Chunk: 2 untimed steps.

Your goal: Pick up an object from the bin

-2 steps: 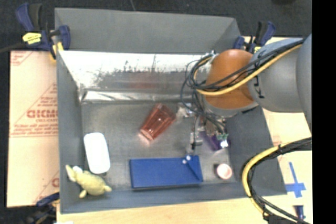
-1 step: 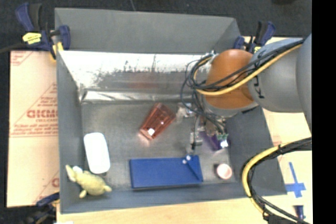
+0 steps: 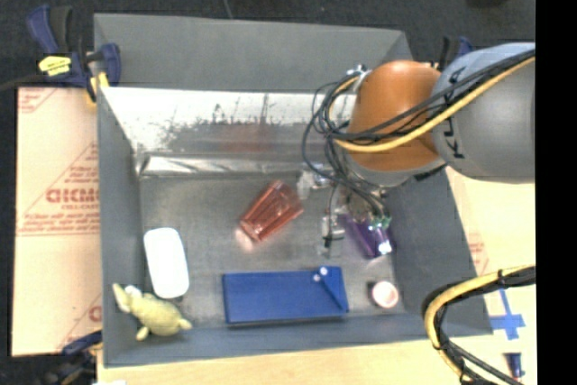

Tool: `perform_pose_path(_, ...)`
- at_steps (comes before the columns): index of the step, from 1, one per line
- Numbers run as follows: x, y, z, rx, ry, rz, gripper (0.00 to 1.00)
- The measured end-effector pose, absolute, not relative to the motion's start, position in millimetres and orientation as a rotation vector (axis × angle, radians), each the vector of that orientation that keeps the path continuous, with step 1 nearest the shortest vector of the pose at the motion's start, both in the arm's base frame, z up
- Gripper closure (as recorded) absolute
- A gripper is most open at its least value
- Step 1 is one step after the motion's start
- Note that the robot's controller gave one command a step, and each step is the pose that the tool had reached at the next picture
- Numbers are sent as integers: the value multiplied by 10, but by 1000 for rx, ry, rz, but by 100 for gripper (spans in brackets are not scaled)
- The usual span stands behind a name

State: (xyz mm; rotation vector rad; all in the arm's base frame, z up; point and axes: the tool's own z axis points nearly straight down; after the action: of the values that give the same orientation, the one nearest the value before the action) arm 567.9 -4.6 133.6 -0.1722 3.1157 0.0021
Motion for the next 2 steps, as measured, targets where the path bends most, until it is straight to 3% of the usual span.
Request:
perform_pose_path(1,5720,17,1690,-169,3109,2,0)
perform_pose_path(2,5763,255,1875,-194,3105,2,0)
